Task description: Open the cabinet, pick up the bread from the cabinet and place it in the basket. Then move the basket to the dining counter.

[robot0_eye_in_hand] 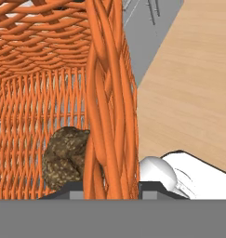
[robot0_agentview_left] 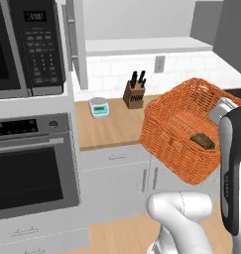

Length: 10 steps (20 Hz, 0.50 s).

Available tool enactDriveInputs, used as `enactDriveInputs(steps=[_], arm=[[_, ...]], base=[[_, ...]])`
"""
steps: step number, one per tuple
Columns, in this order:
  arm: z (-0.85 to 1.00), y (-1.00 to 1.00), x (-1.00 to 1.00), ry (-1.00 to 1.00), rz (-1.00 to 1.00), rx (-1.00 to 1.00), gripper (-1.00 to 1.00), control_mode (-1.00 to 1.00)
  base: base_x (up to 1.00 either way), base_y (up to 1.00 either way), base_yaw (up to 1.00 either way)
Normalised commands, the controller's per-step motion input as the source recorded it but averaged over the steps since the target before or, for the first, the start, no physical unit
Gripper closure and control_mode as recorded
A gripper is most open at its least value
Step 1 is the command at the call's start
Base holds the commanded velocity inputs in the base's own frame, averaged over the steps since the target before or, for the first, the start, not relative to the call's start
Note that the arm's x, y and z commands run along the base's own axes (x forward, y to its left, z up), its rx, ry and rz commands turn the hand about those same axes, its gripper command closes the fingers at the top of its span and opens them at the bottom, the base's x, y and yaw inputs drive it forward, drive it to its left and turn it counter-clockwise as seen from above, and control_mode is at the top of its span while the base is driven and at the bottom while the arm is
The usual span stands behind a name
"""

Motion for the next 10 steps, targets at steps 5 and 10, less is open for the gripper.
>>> enactDriveInputs(steps=[5, 10], arm=[[0.00, 0.00, 0.00, 0.00, 0.00, 0.00, 1.00, 1.00], [0.00, 0.00, 0.00, 0.00, 0.00, 0.00, 1.00, 1.00]], base=[[-0.04, 0.00, -0.98], [0.00, 0.00, -1.00]])
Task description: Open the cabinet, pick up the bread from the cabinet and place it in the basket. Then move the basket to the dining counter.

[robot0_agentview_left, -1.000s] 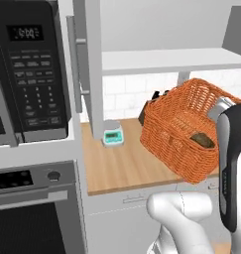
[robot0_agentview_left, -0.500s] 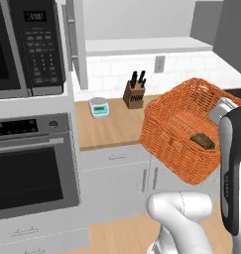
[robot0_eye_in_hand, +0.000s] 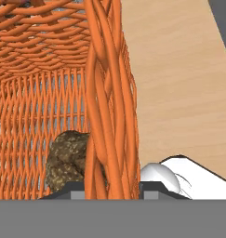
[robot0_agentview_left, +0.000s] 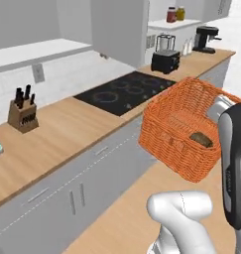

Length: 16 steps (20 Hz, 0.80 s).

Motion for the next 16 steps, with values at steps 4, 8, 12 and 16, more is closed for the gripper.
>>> enactDriveInputs(steps=[4, 8, 12, 16], arm=[[0.00, 0.00, 0.00, 0.00, 0.00, 0.00, 1.00, 1.00], [0.00, 0.00, 0.00, 0.00, 0.00, 0.00, 1.00, 1.00], [0.00, 0.00, 0.00, 0.00, 0.00, 0.00, 1.00, 1.00], [0.00, 0.00, 0.00, 0.00, 0.00, 0.00, 1.00, 1.00]], base=[[0.00, 0.00, -1.00], [0.00, 0.00, -1.00], [0.00, 0.00, -1.00], [0.00, 0.00, -1.00]])
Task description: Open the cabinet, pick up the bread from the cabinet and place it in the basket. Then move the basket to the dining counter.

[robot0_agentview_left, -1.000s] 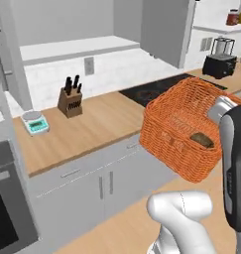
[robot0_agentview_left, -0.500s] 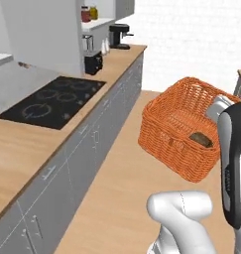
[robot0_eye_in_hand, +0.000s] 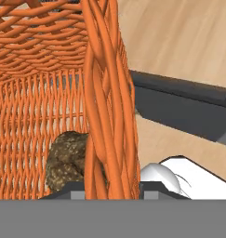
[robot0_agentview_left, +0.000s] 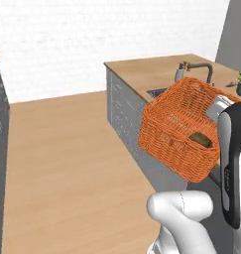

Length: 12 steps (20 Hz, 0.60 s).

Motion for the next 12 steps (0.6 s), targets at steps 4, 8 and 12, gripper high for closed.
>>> enactDriveInputs(steps=[4, 8, 12], arm=[[0.00, 0.00, 0.00, 0.00, 0.00, 0.00, 1.00, 1.00], [0.00, 0.00, 0.00, 0.00, 0.00, 0.00, 1.00, 1.00], [0.00, 0.00, 0.00, 0.00, 0.00, 0.00, 1.00, 1.00]], base=[[0.00, 0.00, -1.00], [0.00, 0.00, -1.00], [0.09, 0.20, -0.96]])
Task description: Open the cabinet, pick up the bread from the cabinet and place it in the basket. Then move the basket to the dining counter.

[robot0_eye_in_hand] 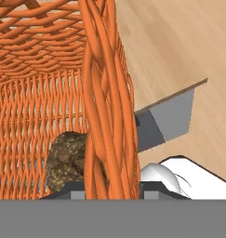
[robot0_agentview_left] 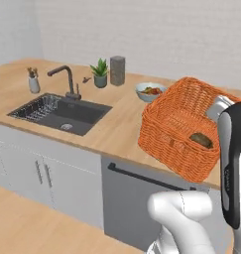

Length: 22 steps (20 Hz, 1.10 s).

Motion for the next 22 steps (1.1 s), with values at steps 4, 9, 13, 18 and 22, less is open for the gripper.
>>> enactDriveInputs(steps=[4, 9, 13, 18, 22], arm=[[0.00, 0.00, 0.00, 0.00, 0.00, 0.00, 1.00, 1.00], [0.00, 0.00, 0.00, 0.00, 0.00, 0.00, 1.00, 1.00], [0.00, 0.00, 0.00, 0.00, 0.00, 0.00, 1.00, 1.00], [0.00, 0.00, 0.00, 0.00, 0.00, 0.00, 1.00, 1.00], [-0.31, 0.00, 0.75, 0.04, -0.15, 0.00, 1.00, -1.00]], base=[[0.49, 0.18, -0.69], [0.51, 0.33, -0.46], [0.07, 0.06, -0.38], [0.05, 0.01, -0.34], [0.18, 0.00, -0.07]])
